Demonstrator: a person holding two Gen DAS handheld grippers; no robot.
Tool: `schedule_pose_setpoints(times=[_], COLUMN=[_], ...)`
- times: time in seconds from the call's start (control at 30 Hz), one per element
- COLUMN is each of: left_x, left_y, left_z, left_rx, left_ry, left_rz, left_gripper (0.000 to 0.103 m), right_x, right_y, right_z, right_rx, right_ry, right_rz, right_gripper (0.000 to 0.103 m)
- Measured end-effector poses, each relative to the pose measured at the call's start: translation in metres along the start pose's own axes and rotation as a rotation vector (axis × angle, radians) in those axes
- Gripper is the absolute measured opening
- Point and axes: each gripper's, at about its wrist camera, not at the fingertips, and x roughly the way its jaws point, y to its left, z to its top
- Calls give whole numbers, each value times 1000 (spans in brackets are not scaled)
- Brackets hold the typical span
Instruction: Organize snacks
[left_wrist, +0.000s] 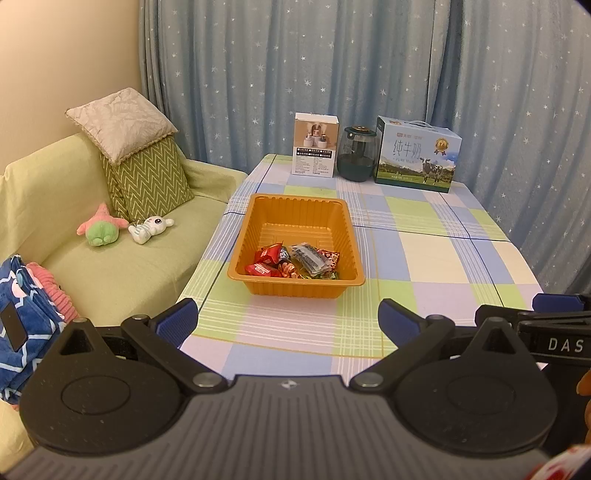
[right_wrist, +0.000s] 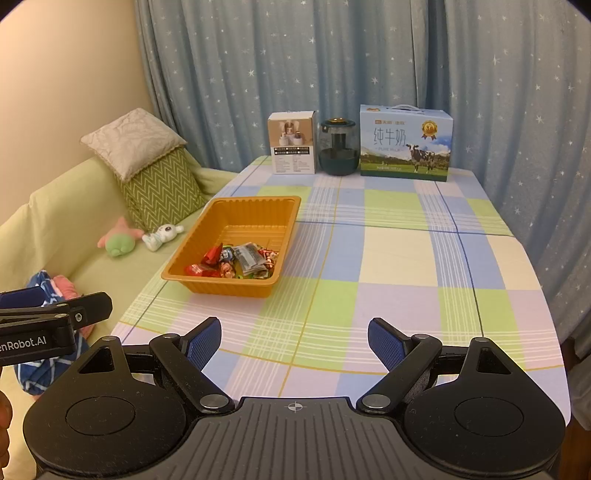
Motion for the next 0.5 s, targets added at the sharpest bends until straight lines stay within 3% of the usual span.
schedule_pose_setpoints(times=[0.5], left_x=[0], left_y=[0], left_z=[1], left_rx=[1], left_ry=[1], left_rz=[3], left_gripper=[103], right_x=[1], right_y=[1], right_z=[0], right_rx=[2], right_ry=[-1], right_rz=[-3], right_gripper=[86])
